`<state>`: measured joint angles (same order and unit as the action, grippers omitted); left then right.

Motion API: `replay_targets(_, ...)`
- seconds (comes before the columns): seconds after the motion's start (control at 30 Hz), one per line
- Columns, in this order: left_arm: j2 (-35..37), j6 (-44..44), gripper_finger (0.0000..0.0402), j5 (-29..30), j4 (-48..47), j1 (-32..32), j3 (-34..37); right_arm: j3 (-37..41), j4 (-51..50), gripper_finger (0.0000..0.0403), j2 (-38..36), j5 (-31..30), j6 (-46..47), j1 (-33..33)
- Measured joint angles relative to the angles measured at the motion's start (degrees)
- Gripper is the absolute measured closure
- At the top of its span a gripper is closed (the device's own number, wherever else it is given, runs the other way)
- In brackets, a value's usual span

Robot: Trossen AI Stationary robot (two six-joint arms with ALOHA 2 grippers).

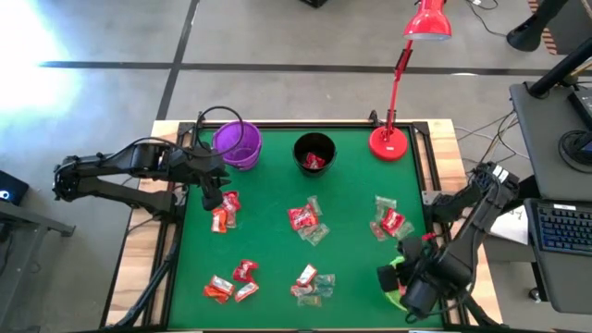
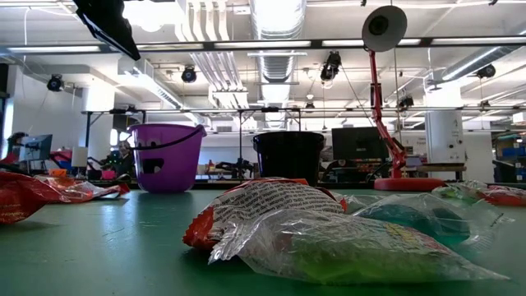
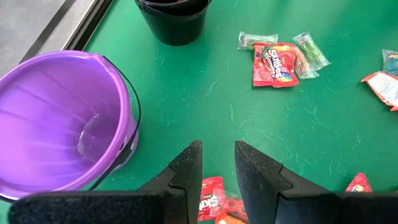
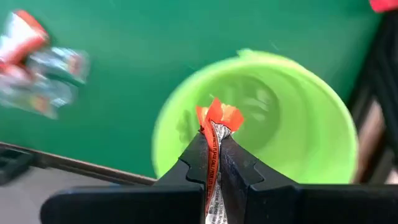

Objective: Sort candy
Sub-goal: Put the orange chocolate into the green bucket

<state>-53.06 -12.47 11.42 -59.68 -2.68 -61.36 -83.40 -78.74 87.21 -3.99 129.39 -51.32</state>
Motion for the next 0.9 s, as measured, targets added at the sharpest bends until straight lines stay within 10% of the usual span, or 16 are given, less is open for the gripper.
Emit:
replay_targets(0.6,0.0,0.0,0.0325,0.0,0.1,0.0,0.0,0.2,-2.4,0.0386,2.6,2.9,1.9,-0.8)
replay_targets(0.9,0.0,0.0,0.0325,0.0,0.1,0.0,0.0,1.6,-2.7,0.0310,2.6,2.9,1.2,-0.8)
